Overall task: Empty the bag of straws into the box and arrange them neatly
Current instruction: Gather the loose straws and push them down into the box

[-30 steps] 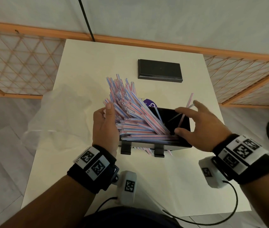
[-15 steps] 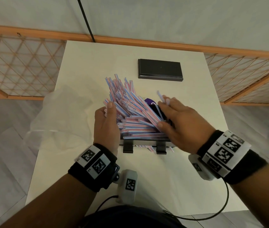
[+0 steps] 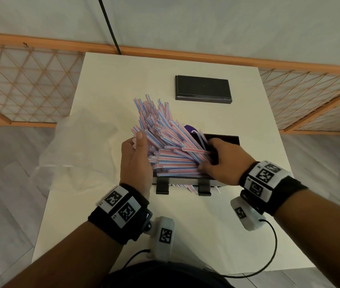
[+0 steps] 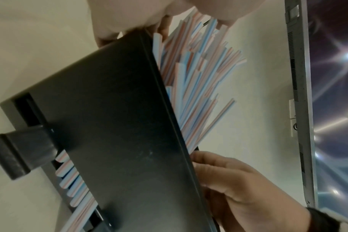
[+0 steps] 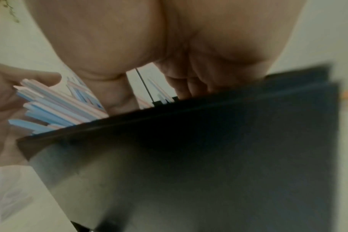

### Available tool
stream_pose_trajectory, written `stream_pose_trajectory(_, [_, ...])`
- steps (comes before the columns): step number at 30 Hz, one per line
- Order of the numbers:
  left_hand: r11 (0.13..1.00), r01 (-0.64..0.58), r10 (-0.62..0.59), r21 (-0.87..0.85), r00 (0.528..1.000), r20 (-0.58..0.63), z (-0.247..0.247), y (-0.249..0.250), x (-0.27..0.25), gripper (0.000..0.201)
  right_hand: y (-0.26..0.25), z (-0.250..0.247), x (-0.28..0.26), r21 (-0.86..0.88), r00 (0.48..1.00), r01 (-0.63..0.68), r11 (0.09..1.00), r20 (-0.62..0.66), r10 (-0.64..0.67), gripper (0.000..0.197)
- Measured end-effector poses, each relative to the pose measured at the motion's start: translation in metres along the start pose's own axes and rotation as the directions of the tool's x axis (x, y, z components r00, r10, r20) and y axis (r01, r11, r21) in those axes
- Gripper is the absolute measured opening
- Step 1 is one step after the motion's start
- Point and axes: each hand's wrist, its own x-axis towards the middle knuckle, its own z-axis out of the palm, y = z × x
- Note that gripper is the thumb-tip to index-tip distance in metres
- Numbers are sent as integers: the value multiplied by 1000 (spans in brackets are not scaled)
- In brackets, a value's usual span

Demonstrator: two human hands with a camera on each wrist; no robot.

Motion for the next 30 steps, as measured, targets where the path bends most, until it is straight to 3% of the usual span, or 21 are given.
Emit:
stream_pose_trajectory(4, [999, 7, -8, 39, 1000, 5, 1, -1, 1, 26, -6, 11, 17, -47, 1000, 1, 999, 21, 0, 61])
stream_pose_trajectory(11, [999, -2, 1, 40, 1000, 25, 0, -2, 2, 35, -17, 19, 24, -66, 999, 21, 998, 37, -18, 54])
stream_pose_trajectory(15, [999, -12, 11, 33, 999, 45, 0, -4, 4, 57, -27, 21, 21, -49, 998, 46, 998, 55, -43, 39])
stream_pose_trajectory(19, [1000, -29, 29, 6, 999, 26, 2, -3, 2, 66, -36, 15, 17, -36, 994, 108, 993, -12, -108, 47])
stream_pose_trajectory(22, [999, -37, 37, 6, 999, 22, 4, 0, 2, 75, -48, 8, 14, -71, 971, 225, 972, -62, -230, 50])
stream_pose_trajectory(27, [972, -179, 175, 151, 984, 40, 3, 4, 1, 63, -59, 4, 17, -112, 946, 282, 953, -135, -296, 50])
stream_pose_trajectory(30, [989, -134, 133, 68, 991, 13, 1, 2, 5, 53, -48, 0, 15, -94, 943, 263, 960, -184, -277, 47])
